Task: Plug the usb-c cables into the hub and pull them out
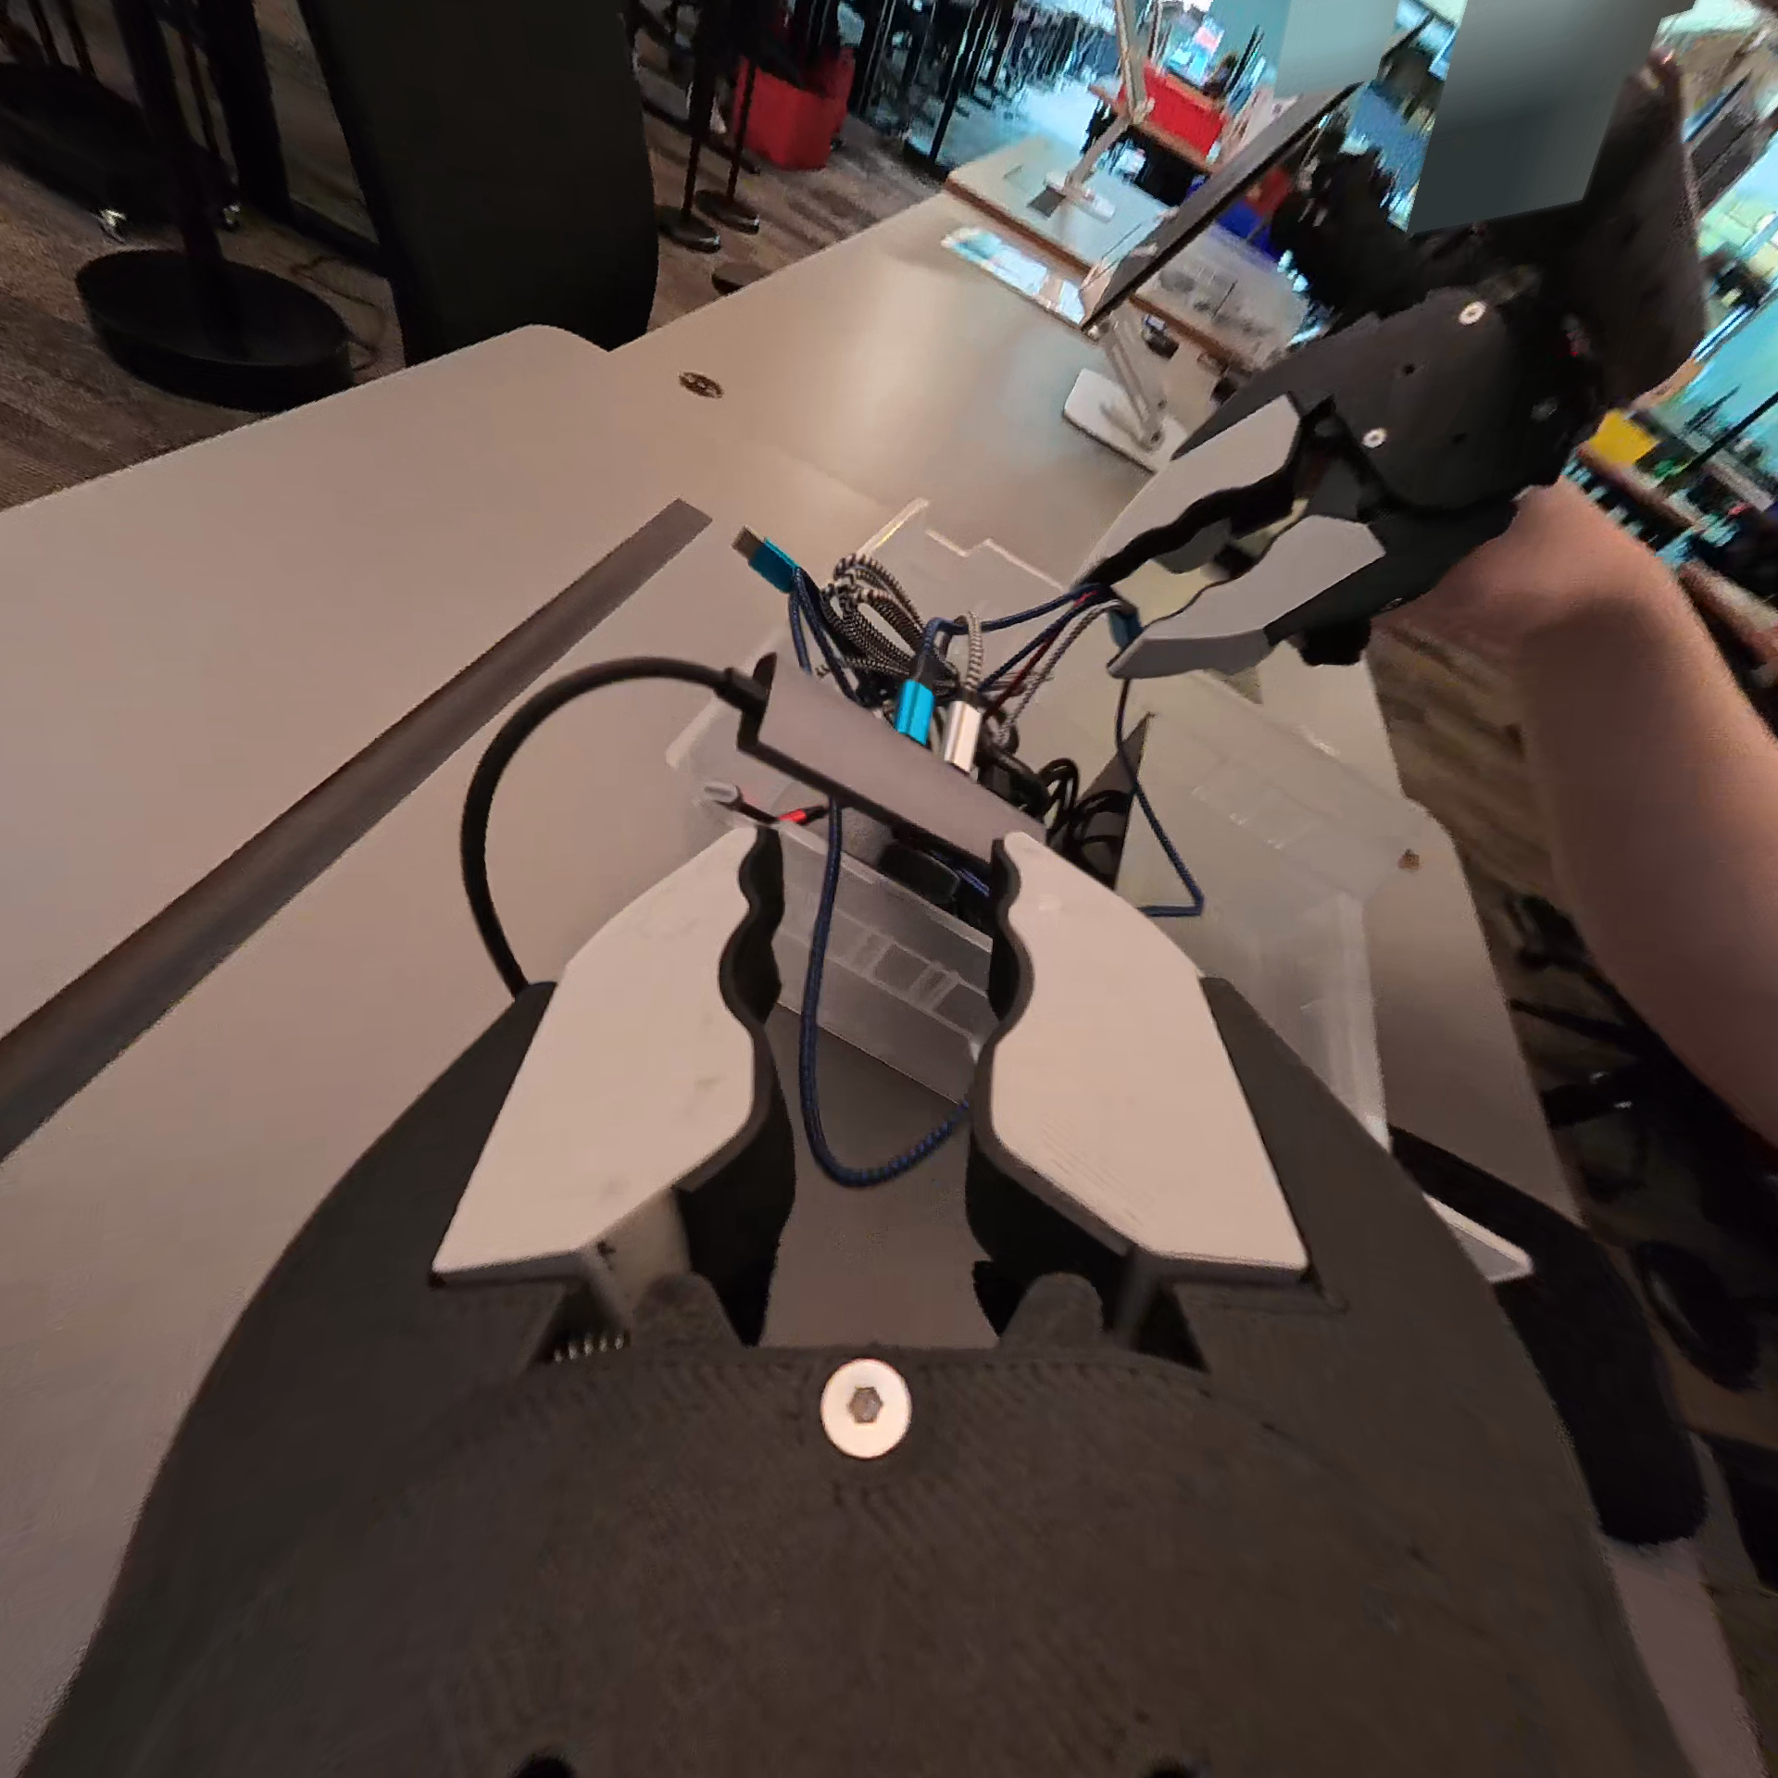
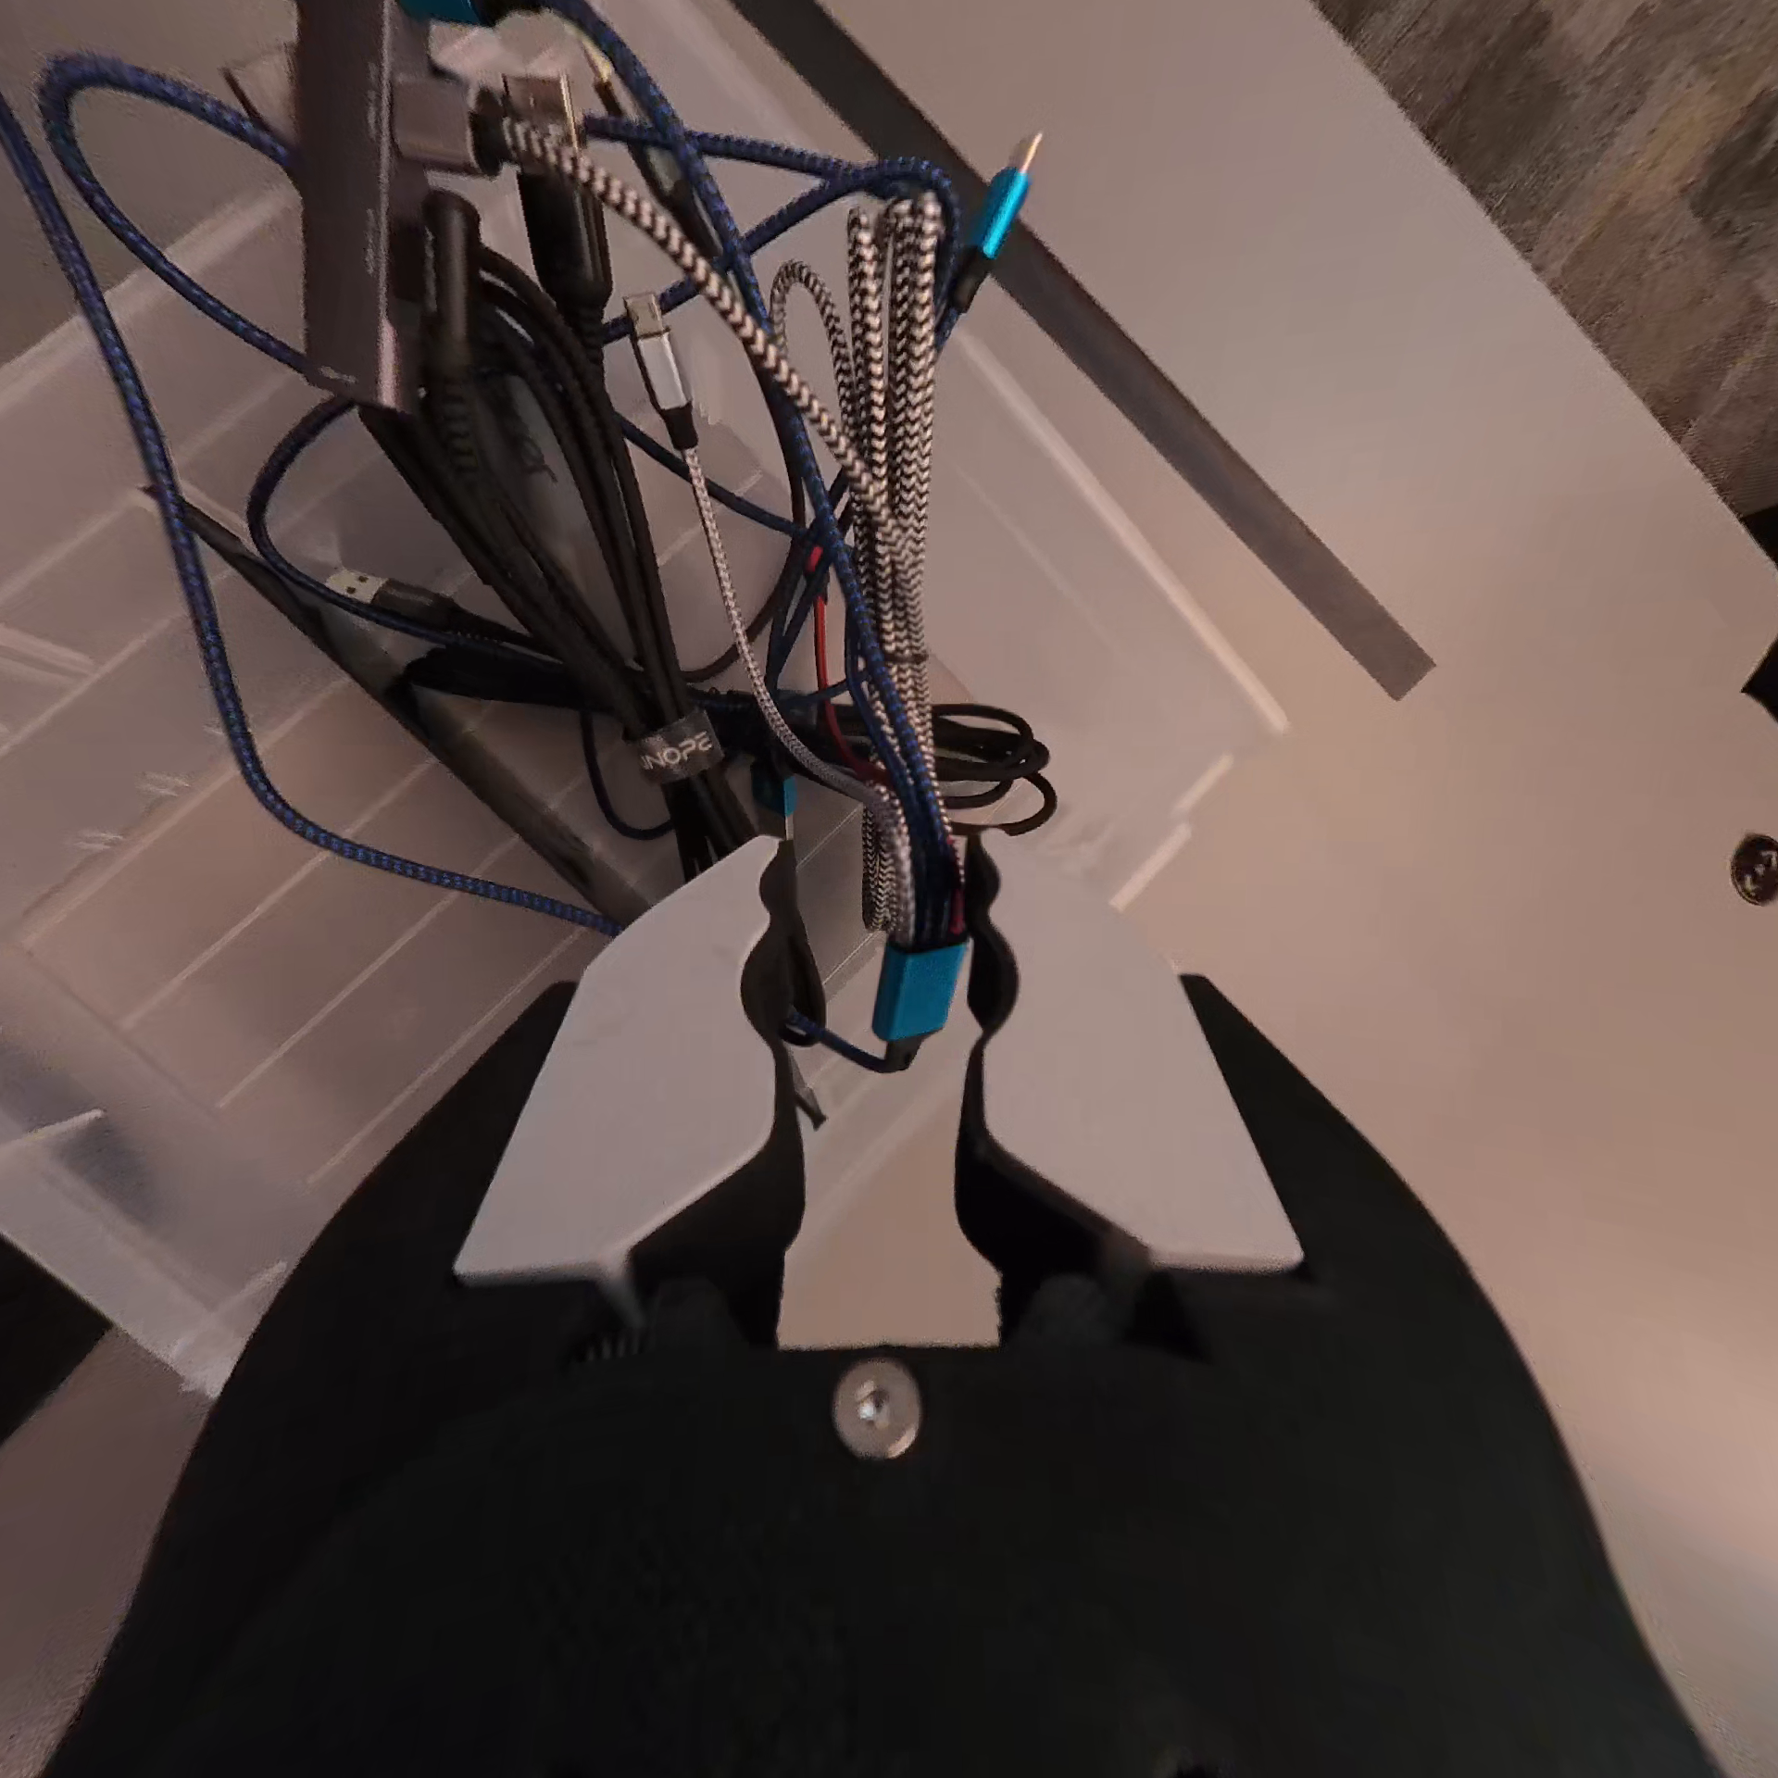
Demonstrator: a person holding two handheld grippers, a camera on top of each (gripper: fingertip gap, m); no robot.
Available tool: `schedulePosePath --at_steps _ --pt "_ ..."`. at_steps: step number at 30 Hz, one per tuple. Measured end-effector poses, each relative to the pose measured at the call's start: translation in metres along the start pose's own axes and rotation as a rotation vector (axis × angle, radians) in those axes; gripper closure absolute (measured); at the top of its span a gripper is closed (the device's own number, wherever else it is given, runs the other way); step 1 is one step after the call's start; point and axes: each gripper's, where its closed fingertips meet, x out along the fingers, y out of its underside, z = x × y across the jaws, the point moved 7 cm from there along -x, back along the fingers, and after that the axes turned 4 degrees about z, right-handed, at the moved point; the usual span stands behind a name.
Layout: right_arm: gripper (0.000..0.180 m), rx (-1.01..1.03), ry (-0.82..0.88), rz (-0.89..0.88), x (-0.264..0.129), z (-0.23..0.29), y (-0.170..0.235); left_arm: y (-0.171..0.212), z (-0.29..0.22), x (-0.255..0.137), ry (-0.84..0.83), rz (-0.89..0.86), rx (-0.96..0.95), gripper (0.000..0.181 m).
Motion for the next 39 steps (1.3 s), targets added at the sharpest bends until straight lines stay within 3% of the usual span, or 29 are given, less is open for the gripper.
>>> schedulePosePath --at_steps 4,8,12,17,23,25,26,34,39 --pt "0.146 0.007 0.025 -0.178 -0.026 0.013 -0.021 0.009 -0.002 -0.030 0.023 -0.033 -0.046 0.142" --pt "0.134 -0.096 0.004 -0.300 -0.041 0.048 -0.077 0.014 -0.005 -0.064 -0.004 -0.128 -0.068 0.147" --pt "0.128 -0.185 -0.043 -0.260 -0.025 0.074 -0.134 0.020 -0.011 -0.096 -0.021 -0.202 -0.110 0.147" --pt "0.130 -0.191 -0.031 -0.177 0.007 0.070 -0.164 0.025 -0.020 -0.136 -0.119 -0.233 -0.070 0.147" --pt "0.131 -0.159 -0.018 0.061 0.057 0.061 -0.181 0.025 -0.035 -0.160 -0.165 -0.237 -0.013 0.148" --pt "0.159 -0.161 -0.041 0.149 0.063 0.062 -0.180 0.026 -0.040 -0.162 -0.170 -0.194 0.016 0.147" --pt "0.160 -0.164 -0.034 0.146 0.061 0.063 -0.180 0.027 -0.042 -0.163 -0.173 -0.172 0.034 0.147" --pt "0.156 -0.160 -0.062 0.046 0.046 0.070 -0.169 0.028 -0.051 -0.172 -0.143 -0.145 0.056 0.143" --pt "0.133 -0.066 0.017 -0.369 -0.032 0.075 -0.150 0.027 -0.055 -0.199 -0.247 -0.168 0.068 0.135"
